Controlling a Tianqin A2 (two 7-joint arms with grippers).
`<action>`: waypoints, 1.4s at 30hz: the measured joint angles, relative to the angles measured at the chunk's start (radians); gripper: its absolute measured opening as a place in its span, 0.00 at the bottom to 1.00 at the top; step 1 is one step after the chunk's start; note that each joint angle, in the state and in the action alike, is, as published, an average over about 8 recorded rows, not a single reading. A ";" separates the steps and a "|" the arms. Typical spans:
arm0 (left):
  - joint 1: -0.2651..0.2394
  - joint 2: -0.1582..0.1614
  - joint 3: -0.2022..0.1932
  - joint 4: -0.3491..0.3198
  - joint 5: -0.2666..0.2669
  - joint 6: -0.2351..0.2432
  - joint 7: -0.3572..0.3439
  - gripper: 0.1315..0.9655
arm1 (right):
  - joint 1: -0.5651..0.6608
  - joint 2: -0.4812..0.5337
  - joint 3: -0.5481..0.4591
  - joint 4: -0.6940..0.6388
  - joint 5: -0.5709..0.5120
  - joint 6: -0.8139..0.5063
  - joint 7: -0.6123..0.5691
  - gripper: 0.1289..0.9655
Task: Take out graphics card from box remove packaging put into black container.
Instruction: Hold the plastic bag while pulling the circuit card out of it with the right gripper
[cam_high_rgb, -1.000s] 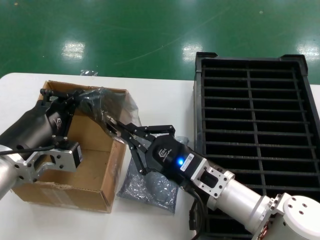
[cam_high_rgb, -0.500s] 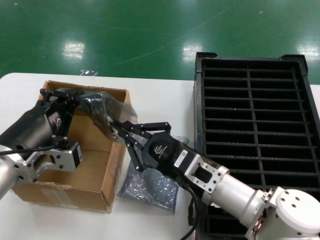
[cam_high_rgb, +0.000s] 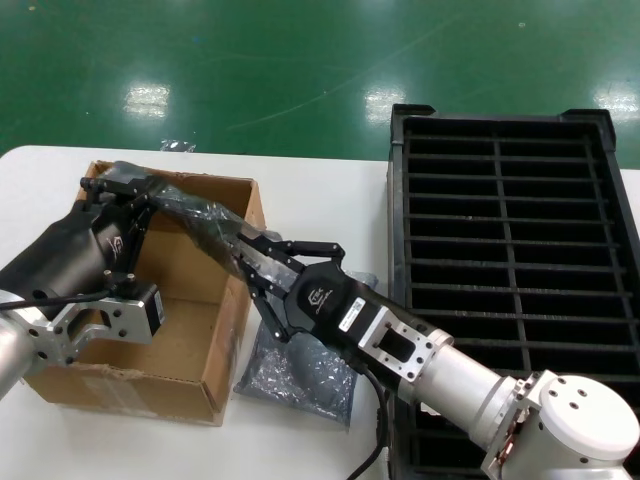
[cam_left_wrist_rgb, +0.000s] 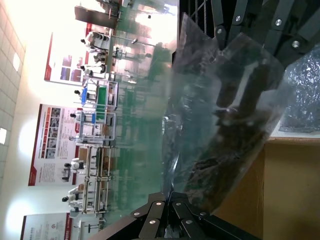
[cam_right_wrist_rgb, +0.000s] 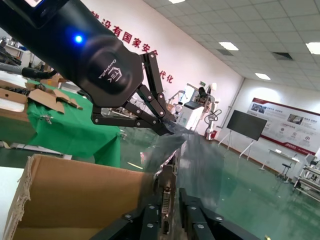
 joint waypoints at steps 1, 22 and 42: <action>0.000 0.000 0.000 0.000 0.000 0.000 0.000 0.01 | 0.000 -0.001 0.001 -0.002 0.001 0.001 -0.004 0.06; 0.000 0.000 0.000 0.000 0.000 0.000 0.000 0.01 | -0.010 -0.006 -0.044 -0.018 0.045 0.038 0.000 0.36; 0.000 0.000 0.000 0.000 0.000 0.000 0.000 0.01 | 0.002 -0.006 -0.166 -0.031 0.184 0.158 -0.005 0.19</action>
